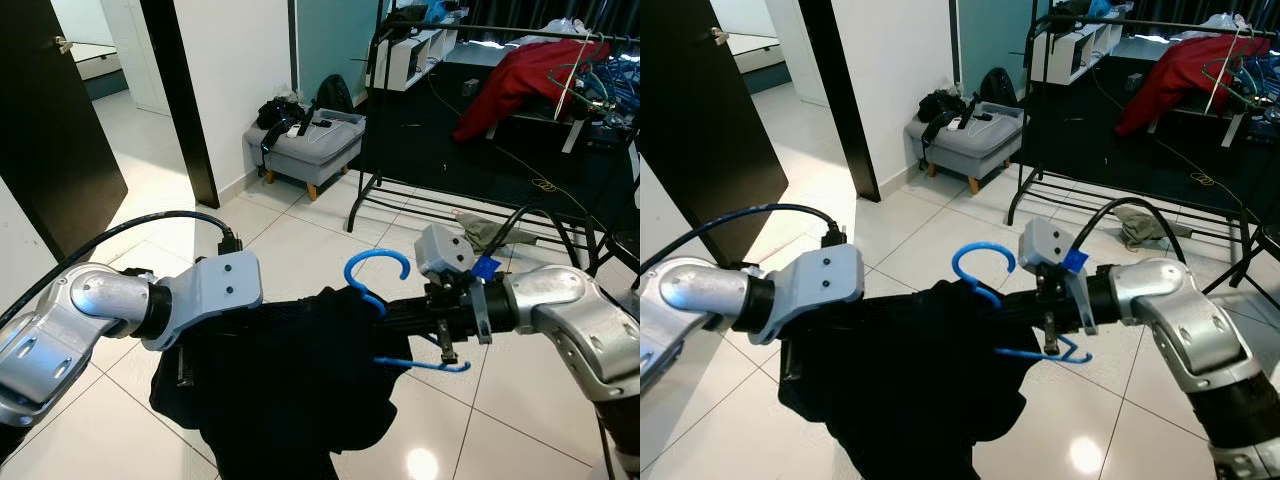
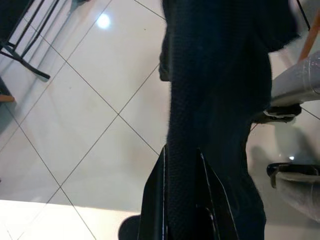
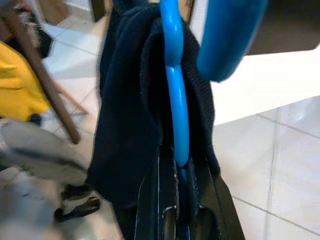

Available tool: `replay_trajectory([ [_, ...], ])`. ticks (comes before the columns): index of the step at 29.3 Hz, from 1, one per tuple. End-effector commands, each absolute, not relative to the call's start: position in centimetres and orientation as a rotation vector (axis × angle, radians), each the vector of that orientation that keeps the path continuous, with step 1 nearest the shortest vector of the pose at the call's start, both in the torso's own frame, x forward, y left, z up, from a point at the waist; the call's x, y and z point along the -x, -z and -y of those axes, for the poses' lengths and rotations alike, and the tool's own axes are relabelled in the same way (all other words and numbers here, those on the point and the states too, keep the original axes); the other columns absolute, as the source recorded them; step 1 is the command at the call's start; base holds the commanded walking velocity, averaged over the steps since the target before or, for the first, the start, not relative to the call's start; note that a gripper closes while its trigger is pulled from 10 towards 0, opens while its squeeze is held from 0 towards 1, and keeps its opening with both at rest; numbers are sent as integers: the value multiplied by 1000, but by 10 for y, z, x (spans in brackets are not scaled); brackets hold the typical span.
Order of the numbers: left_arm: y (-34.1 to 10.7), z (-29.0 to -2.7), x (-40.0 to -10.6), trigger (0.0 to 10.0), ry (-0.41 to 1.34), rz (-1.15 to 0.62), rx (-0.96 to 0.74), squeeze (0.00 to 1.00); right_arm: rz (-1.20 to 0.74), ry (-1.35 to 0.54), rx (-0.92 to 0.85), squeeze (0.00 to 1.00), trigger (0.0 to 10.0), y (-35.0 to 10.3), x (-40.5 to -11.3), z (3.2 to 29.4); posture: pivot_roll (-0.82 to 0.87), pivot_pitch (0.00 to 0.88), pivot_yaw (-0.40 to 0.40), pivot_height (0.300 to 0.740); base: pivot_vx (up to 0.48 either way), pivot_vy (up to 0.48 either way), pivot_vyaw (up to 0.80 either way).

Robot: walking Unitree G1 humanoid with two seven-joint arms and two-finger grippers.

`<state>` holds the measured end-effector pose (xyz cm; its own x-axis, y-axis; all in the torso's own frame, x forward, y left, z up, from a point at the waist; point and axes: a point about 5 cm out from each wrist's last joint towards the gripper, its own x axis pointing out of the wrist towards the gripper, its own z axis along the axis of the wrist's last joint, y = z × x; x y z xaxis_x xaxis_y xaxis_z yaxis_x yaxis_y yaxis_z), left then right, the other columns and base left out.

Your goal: Hang hanger

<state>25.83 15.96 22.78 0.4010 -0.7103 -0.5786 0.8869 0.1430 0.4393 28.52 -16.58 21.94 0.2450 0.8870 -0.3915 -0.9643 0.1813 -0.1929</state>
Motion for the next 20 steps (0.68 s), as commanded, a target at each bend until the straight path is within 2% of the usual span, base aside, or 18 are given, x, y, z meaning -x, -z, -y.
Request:
replay_trajectory([
  [1,-227,-165,-255,0,1193,-301,-829,0,-148,-1238,456,0,10000,-229,-293,169,-44,0,47,740,0,0,0],
  [3,-227,-166,-255,0,1196,-301,-827,0,-143,-1228,445,0,10000,-229,-295,169,-44,0,49,740,0,0,0],
  [4,-228,-167,-255,0,1202,-299,-815,0,-136,-1232,418,1000,10000,-230,-296,169,-44,0,49,740,0,0,0],
  [7,-231,-169,-256,0,1199,-291,-810,0,-141,-1264,388,1000,10000,-231,-292,170,-45,0,49,740,0,0,0],
  [14,-236,-187,-267,0,1080,-295,-858,0,-96,-1170,331,1000,10000,-241,-296,190,-44,0,48,740,0,0,0],
  [15,-243,-194,-272,0,1028,-269,-867,0,-82,-1110,308,1000,10000,-244,-296,204,-46,0,44,740,0,0,0],
  [17,-243,-194,-272,0,1028,-269,-867,0,-82,-1110,308,1000,10000,-244,-296,204,-46,0,44,740,0,0,0],
  [18,-251,-200,-276,0,974,-229,-871,0,-67,-1039,280,1000,10000,-246,-295,220,-49,0,41,740,0,0,0],
  [20,-251,-200,-276,0,974,-229,-871,0,-67,-1039,280,1000,10000,-246,-295,220,-49,0,41,740,0,0,0],
])
